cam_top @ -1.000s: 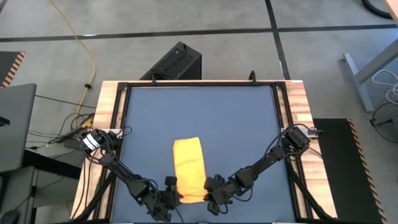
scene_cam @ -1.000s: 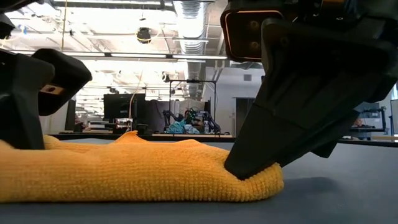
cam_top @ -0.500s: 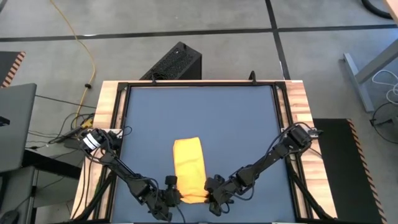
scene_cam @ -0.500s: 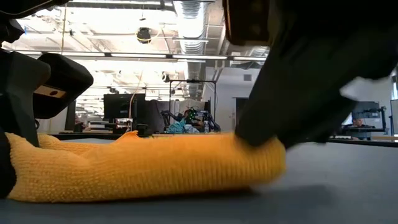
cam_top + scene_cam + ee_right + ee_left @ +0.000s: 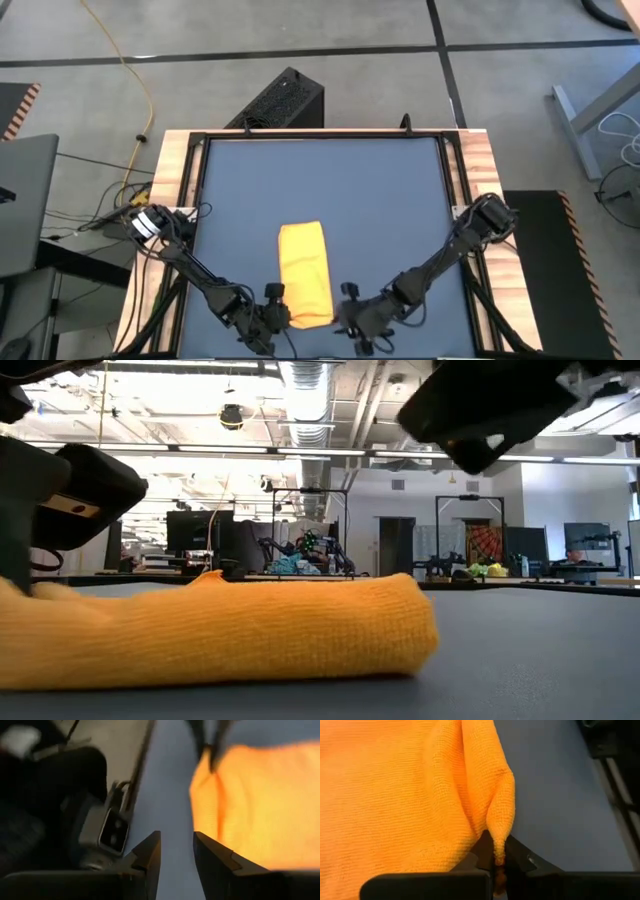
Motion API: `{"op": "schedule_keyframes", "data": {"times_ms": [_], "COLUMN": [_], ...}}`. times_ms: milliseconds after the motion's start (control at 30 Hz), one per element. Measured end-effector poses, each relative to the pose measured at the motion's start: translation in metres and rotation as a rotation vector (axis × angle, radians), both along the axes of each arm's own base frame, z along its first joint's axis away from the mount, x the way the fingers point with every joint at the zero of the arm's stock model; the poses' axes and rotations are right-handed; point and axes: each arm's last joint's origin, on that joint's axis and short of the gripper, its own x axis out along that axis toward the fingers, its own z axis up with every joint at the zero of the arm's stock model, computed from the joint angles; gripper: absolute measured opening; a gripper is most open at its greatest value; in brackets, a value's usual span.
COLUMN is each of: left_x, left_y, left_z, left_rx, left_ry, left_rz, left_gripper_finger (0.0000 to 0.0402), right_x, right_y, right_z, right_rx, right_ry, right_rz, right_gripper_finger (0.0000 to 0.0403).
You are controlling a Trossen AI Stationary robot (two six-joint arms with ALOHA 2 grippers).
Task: Roll towel
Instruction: Roll the orange microfiber towel
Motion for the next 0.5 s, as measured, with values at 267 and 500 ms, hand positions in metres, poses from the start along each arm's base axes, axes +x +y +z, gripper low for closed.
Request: {"op": "schedule_keyframes", "data": {"times_ms": [267, 500], "left_x": [0.005, 0.006], "left_y": [0.005, 0.006], "left_z": [0.001, 0.001], "left_rx": [-0.058, -0.057], "left_ry": [0.035, 0.034], "left_rz": [0.010, 0.010], "left_gripper_finger": [0.0002, 0.0002], "right_x": [-0.002, 0.001], "right_y": [0.018, 0.019], "right_z": [-0.032, -0.048], "right_rx": [-0.332, -0.457], "right_ry": [-0.127, -0.146], "right_rz": [0.106, 0.135], "right_gripper_finger": [0.0141, 0.0141]}}
